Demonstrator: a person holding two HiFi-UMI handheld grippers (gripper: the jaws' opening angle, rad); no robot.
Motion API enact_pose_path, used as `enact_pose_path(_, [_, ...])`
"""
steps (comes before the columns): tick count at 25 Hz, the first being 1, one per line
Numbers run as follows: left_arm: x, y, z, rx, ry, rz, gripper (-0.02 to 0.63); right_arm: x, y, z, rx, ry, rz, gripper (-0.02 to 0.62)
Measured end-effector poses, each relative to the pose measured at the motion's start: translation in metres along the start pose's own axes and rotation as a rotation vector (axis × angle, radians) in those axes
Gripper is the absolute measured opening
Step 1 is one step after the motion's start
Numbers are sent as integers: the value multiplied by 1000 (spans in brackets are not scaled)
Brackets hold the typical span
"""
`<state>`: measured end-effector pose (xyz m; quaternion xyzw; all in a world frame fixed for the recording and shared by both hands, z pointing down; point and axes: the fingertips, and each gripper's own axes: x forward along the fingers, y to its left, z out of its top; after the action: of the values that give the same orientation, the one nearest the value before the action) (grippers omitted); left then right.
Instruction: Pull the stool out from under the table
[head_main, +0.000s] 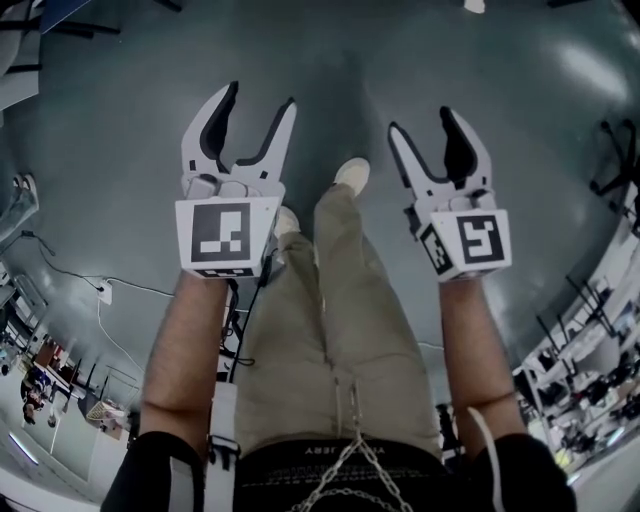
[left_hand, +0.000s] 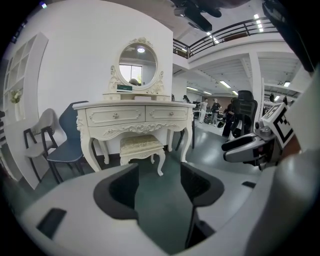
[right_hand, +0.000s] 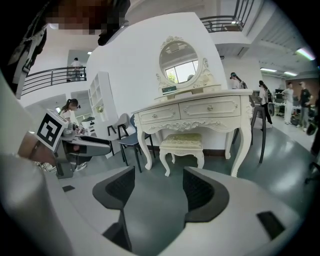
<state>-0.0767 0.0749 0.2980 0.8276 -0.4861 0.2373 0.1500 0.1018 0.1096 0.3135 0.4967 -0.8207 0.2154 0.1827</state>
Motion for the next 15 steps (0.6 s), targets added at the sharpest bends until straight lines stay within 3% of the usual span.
enact_pose_path(4, [6,7,7,28,11,10,245,-1,-9,7,-1,5,7,276])
enact_pose_path(8, [13,28,14,-16,13,68,245,1,-17,17,-17,3,29,276])
enact_pose_path(15, [20,20,15,-30,33,93,245,8,-38,18,-29,23,52,278])
